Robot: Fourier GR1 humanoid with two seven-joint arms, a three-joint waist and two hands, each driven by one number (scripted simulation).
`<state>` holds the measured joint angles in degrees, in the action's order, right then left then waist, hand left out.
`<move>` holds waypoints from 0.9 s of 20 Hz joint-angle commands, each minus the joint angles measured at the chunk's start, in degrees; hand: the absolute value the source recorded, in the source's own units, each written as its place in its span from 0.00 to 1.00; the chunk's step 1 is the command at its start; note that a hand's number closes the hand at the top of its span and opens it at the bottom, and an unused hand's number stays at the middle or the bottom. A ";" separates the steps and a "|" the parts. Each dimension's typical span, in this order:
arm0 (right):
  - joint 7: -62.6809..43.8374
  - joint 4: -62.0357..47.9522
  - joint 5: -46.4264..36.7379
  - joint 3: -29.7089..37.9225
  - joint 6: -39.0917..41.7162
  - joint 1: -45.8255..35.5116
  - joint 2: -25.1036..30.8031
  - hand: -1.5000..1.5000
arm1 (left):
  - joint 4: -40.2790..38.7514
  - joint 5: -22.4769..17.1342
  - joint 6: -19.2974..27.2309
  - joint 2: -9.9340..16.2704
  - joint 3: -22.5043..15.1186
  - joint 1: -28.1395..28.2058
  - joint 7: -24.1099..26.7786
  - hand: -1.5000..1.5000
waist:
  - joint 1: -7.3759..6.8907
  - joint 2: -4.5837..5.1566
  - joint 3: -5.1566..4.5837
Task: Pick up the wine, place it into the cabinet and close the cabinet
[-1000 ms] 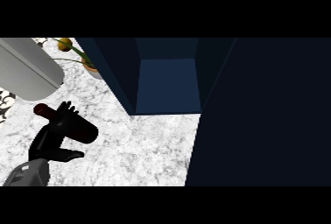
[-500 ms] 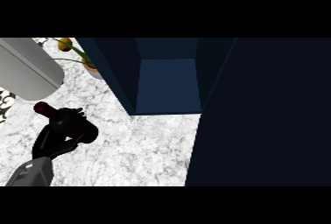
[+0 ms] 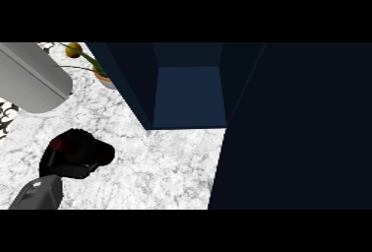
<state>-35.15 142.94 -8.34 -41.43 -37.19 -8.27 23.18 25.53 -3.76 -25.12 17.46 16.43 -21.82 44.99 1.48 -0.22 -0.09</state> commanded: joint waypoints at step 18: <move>0.66 7.41 -2.29 1.84 -1.98 3.69 4.20 0.00 | 31.99 -1.09 4.22 -16.29 -12.41 16.80 -9.05 1.00 | -1.74 -0.26 0.15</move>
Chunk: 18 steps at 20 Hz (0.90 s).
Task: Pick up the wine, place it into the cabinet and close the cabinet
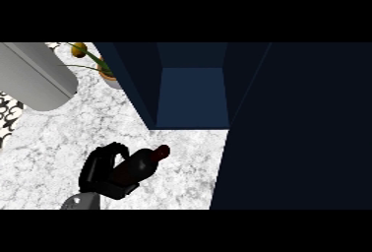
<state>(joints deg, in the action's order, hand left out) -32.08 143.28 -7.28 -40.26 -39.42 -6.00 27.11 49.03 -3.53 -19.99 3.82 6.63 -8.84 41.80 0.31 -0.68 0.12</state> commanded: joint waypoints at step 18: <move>-0.97 11.77 -5.93 -3.60 -2.49 5.18 4.11 0.00 | 36.47 -4.12 20.82 -3.81 -21.52 9.97 -20.19 1.00 | 0.68 0.25 -0.20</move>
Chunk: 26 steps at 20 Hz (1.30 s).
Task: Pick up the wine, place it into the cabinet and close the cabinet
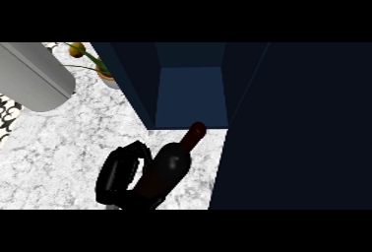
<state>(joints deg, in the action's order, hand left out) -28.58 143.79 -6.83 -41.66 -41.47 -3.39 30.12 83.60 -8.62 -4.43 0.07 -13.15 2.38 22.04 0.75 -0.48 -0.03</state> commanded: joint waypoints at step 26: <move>4.17 12.87 1.08 0.83 1.54 9.13 6.30 0.00 | -25.61 -1.11 18.68 -0.07 0.75 -32.65 -5.14 1.00 | 1.73 0.50 -0.08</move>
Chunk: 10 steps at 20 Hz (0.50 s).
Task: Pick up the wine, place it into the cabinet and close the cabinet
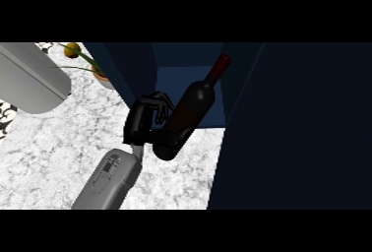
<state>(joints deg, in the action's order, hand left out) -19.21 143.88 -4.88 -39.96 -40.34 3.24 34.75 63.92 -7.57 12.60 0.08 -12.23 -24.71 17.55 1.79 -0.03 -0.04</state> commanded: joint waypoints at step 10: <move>-2.79 14.76 2.92 2.04 1.14 4.82 3.30 0.00 | -17.41 -9.57 4.04 -0.08 -1.74 -13.80 5.18 1.00 | 1.10 0.08 -0.01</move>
<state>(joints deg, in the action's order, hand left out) -16.82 143.83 -4.08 -39.92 -39.72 4.35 35.01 49.26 -14.43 14.53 0.02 -12.78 -36.12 22.34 2.46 0.10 -0.08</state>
